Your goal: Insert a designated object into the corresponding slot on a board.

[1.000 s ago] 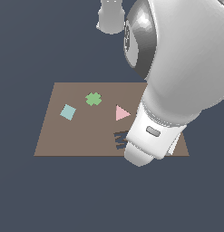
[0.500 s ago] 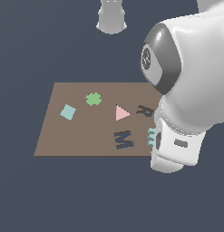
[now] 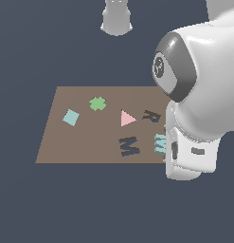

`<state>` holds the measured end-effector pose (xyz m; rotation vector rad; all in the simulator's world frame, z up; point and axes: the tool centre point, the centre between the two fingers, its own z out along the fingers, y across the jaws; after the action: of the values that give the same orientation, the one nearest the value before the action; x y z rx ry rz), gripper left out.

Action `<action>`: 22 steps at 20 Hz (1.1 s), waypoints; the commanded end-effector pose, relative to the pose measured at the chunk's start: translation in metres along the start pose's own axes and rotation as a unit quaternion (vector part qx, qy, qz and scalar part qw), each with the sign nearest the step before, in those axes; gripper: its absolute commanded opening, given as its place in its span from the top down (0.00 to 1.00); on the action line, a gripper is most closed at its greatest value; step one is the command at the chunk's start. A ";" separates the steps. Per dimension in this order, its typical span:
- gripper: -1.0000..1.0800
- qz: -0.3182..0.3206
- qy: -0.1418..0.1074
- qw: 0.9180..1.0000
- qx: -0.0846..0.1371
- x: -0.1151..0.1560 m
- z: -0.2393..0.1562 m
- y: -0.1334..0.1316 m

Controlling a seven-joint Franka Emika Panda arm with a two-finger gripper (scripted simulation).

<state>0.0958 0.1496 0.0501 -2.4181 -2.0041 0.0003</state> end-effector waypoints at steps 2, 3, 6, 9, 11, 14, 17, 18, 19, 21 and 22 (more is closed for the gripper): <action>0.04 0.000 0.000 1.000 0.000 0.000 0.001 0.000; 0.04 0.000 0.000 1.000 0.000 0.000 0.003 0.000; 0.04 -0.002 0.000 1.000 0.000 0.000 0.014 0.000; 0.04 -0.003 0.000 1.000 0.000 0.000 0.020 0.000; 1.00 -0.003 0.000 1.000 0.000 0.000 0.020 0.000; 1.00 -0.003 0.000 1.000 0.000 0.000 0.020 0.000; 1.00 -0.003 0.000 1.000 0.000 0.000 0.020 0.000; 1.00 -0.003 0.000 1.000 0.000 0.000 0.020 0.000; 1.00 -0.003 0.000 1.000 0.000 0.000 0.020 0.000; 1.00 -0.003 0.000 1.000 -0.001 0.000 0.020 0.000; 1.00 -0.003 0.000 1.000 -0.001 0.000 0.019 0.000</action>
<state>0.0956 0.1494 0.0306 -2.4140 -2.0113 -0.0004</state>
